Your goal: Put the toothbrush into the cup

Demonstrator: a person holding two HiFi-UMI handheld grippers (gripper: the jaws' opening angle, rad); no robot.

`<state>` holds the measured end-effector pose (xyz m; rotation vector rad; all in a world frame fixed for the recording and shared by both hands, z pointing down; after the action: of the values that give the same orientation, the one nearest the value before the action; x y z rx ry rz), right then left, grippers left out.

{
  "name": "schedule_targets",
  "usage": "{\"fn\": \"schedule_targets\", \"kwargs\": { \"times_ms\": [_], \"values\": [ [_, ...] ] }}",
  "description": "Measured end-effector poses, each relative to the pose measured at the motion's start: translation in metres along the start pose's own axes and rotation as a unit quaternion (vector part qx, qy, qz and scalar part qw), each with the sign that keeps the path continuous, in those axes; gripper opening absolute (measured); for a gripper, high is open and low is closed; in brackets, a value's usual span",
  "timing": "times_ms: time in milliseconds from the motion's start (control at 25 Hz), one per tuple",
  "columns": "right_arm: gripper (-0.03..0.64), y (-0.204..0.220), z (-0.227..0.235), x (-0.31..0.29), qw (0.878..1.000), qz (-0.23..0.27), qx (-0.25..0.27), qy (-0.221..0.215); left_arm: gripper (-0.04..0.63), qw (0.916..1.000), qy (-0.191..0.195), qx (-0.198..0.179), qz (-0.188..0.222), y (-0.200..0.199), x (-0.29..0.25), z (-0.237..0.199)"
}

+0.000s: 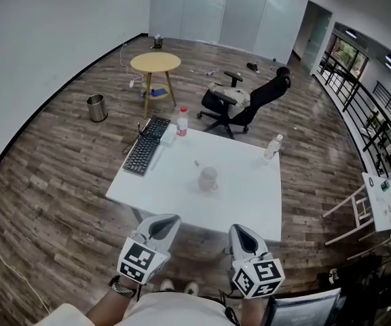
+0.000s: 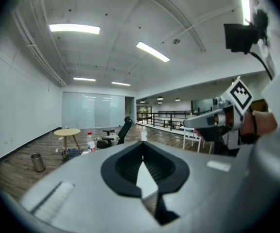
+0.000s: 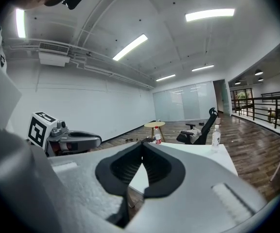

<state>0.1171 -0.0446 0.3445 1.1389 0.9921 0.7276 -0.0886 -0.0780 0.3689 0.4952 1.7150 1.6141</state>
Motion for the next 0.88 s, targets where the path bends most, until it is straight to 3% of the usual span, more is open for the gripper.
{"fn": "schedule_targets", "kwargs": {
  "times_ms": [480, 880],
  "values": [
    [0.002, 0.02, -0.01, 0.024, 0.999, -0.019, -0.017, 0.044, 0.008, 0.9988, 0.036, 0.023, -0.025, 0.029, 0.006, 0.007],
    [0.002, 0.028, -0.023, 0.028, 0.999, -0.02, -0.024, 0.034, 0.008, 0.9991, 0.029, 0.016, -0.027, 0.029, 0.027, 0.015]
  ]
}}
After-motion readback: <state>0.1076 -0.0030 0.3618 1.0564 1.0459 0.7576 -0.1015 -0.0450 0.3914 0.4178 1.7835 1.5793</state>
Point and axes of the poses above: the fingertips, and each gripper's own axes: x backward along the fingers, z to its right, y out of its underside, the point moved 6 cm from there along x, backward along the fingers, and after that the axes turned 3 degrees about -z, right-handed, at the moved point
